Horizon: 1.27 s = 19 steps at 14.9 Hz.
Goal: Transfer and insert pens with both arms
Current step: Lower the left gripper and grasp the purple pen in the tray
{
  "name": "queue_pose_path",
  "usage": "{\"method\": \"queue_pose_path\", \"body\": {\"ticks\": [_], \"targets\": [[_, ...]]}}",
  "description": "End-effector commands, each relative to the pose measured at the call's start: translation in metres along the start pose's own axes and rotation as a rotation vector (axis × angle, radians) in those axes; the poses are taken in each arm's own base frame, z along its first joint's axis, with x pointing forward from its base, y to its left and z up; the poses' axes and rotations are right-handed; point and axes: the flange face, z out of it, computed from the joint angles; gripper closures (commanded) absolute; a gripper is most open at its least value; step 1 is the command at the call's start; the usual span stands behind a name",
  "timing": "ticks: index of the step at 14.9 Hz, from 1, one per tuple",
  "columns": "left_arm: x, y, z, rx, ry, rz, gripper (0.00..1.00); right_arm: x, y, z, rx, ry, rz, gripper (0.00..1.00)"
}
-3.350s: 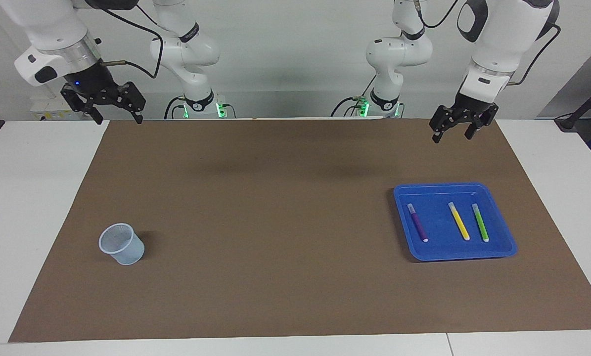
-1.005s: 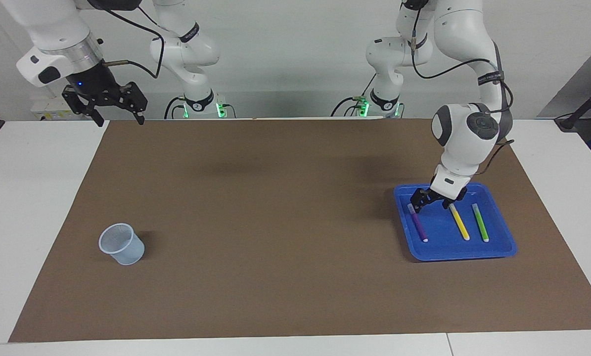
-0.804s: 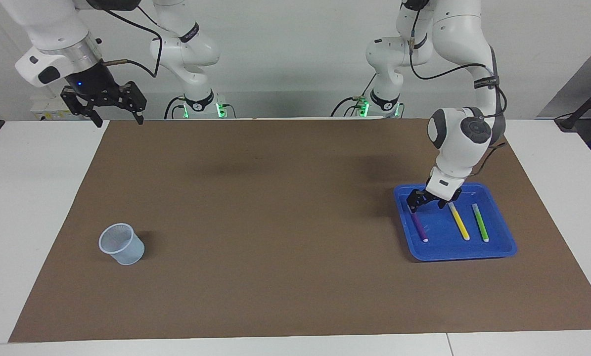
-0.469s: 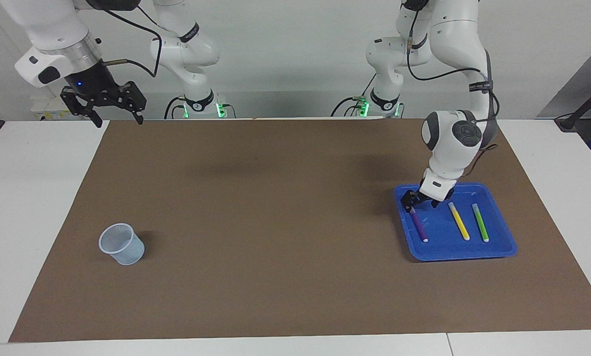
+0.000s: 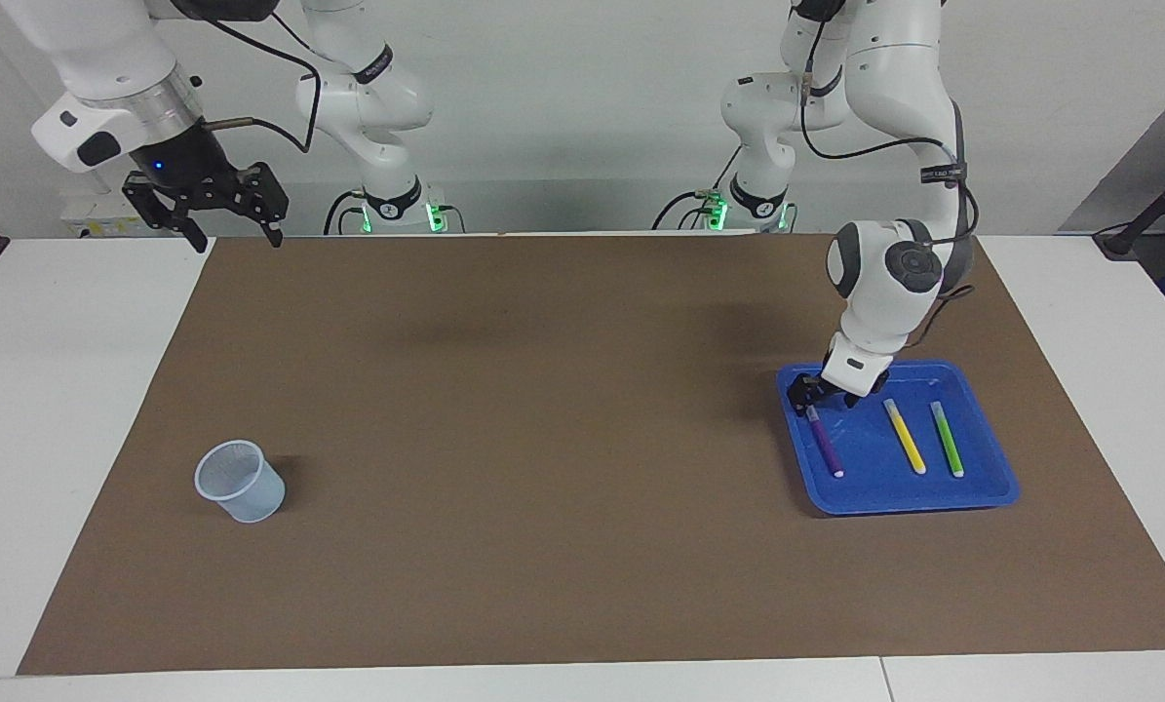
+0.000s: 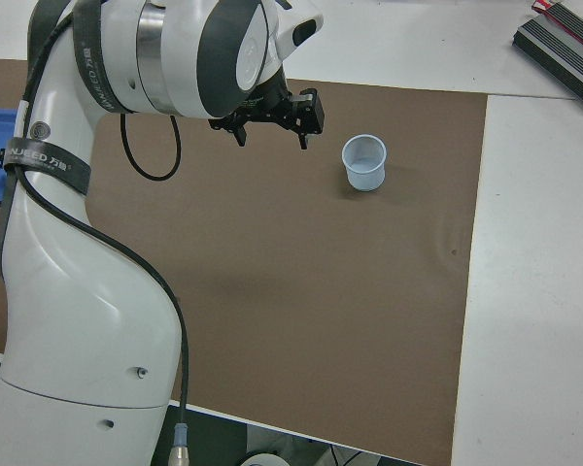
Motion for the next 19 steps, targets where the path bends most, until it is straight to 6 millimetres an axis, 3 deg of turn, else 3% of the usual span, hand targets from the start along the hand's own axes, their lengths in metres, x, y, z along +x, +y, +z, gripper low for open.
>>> {"method": "queue_pose_path", "body": {"ticks": [1, 15, 19], "targets": [[-0.006, 0.007, -0.001, 0.007, 0.033, 0.009, 0.09, 0.000, 0.003, 0.001, 0.014, -0.004, 0.023, 0.08], [-0.021, 0.010, 0.009, 0.012, 0.009, 0.010, 0.23, -0.001, -0.003, 0.001, 0.014, -0.009, 0.053, 0.10], [-0.020, 0.010, 0.008, 0.010, 0.013, 0.009, 0.39, -0.002, -0.004, 0.001, 0.015, -0.014, 0.059, 0.11]]}}
